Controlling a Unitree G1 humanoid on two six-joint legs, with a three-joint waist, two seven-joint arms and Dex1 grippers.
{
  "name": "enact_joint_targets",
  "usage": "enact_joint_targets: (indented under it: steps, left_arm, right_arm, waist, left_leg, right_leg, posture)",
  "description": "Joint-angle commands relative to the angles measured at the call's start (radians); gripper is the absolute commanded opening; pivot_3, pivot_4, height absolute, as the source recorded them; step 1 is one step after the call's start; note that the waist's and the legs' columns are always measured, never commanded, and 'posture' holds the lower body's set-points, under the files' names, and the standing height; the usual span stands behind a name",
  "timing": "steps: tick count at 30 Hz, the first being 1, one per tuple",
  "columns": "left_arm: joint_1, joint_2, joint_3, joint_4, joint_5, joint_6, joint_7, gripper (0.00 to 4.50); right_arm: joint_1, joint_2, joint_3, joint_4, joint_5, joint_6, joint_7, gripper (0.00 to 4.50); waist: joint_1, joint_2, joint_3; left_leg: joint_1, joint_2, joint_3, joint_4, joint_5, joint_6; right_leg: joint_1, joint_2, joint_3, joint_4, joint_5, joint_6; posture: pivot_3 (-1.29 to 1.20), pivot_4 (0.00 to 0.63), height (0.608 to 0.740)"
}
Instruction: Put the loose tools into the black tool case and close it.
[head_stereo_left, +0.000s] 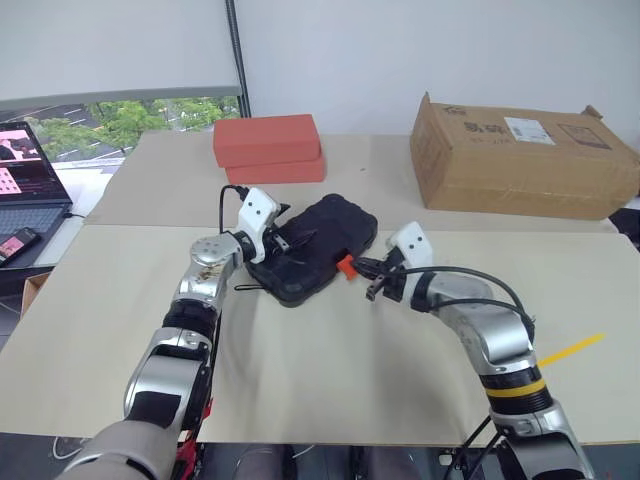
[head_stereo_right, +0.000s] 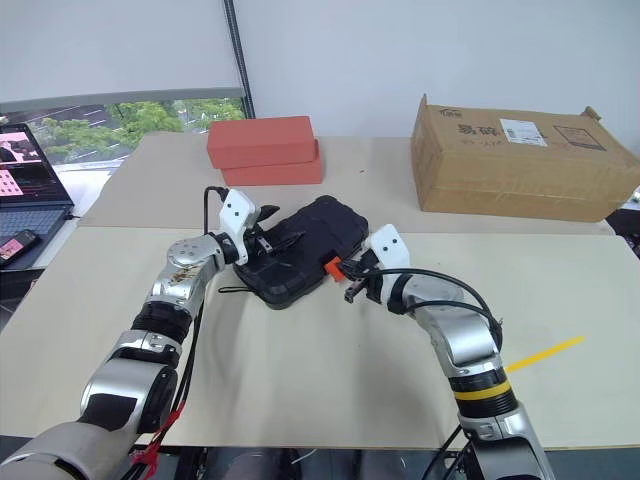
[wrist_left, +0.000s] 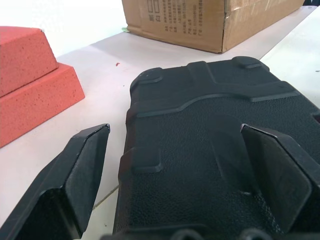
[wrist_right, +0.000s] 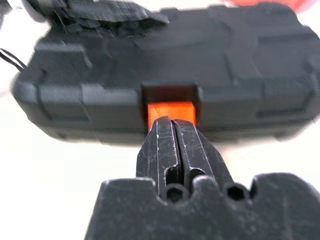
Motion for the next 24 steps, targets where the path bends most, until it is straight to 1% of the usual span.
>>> enact_joint_targets:
  steps: [1, 5, 9, 16, 18, 24]
  left_arm:
    - [0.028, -0.014, -0.022, 0.026, 0.026, 0.001, -0.002, 4.5]
    - [0.044, -0.022, -0.025, 0.009, 0.026, 0.006, -0.003, 4.5]
    - [0.048, -0.027, -0.026, 0.003, 0.027, 0.009, -0.001, 4.5]
    - [0.06, -0.026, -0.023, -0.012, 0.025, 0.017, 0.001, 4.5]
    - [0.067, -0.025, -0.021, -0.021, 0.023, 0.022, 0.003, 4.5]
    - [0.088, -0.027, -0.023, -0.04, 0.023, 0.026, 0.009, 4.5]
  right_arm:
    - [0.01, -0.022, -0.004, -0.054, 0.005, 0.029, 0.006, 0.02]
    - [0.023, -0.047, 0.013, -0.057, -0.008, 0.048, 0.013, 0.02]
    - [0.012, -0.049, 0.03, -0.037, -0.023, 0.039, 0.007, 0.02]
    - [-0.053, -0.023, 0.081, 0.036, -0.044, 0.05, 0.023, 0.02]
    - [-0.08, -0.025, 0.103, 0.065, -0.057, 0.041, 0.039, 0.02]
    - [-0.168, -0.033, 0.154, 0.145, -0.086, 0.024, 0.096, 0.02]
  waist:
    - [0.0, 0.0, 0.0]
    - [0.0, 0.0, 0.0]
    - [0.0, 0.0, 0.0]
    - [-0.001, 0.0, 0.0]
    - [-0.001, 0.0, 0.0]
    - [-0.002, 0.0, 0.0]
  left_leg:
    - [0.0, 0.0, 0.0, 0.0, 0.0, 0.0]
    - [0.0, 0.0, 0.0, 0.0, 0.0, 0.0]
    - [0.001, 0.0, 0.0, 0.0, 0.0, 0.0]
    - [0.001, 0.0, 0.0, 0.0, 0.0, 0.0]
    - [0.001, 0.0, 0.0, 0.0, 0.0, 0.0]
    - [0.002, 0.0, 0.0, 0.0, 0.0, 0.0]
  right_leg:
    - [0.0, 0.0, 0.0, 0.0, 0.0, 0.0]
    - [0.0, 0.0, 0.0, 0.0, -0.001, 0.001]
    - [0.001, 0.0, 0.0, 0.0, -0.003, 0.005]
    - [0.001, 0.0, 0.0, 0.001, -0.003, 0.005]
    - [0.001, 0.0, 0.0, 0.001, -0.001, 0.002]
    - [0.001, 0.0, 0.0, 0.001, -0.001, 0.002]
  posture:
    - [0.0, 0.15, 0.711]
    - [0.0, 0.15, 0.711]
    - [0.0, 0.15, 0.711]
    - [0.0, 0.15, 0.711]
    - [0.0, 0.15, 0.711]
    - [0.0, 0.15, 0.711]
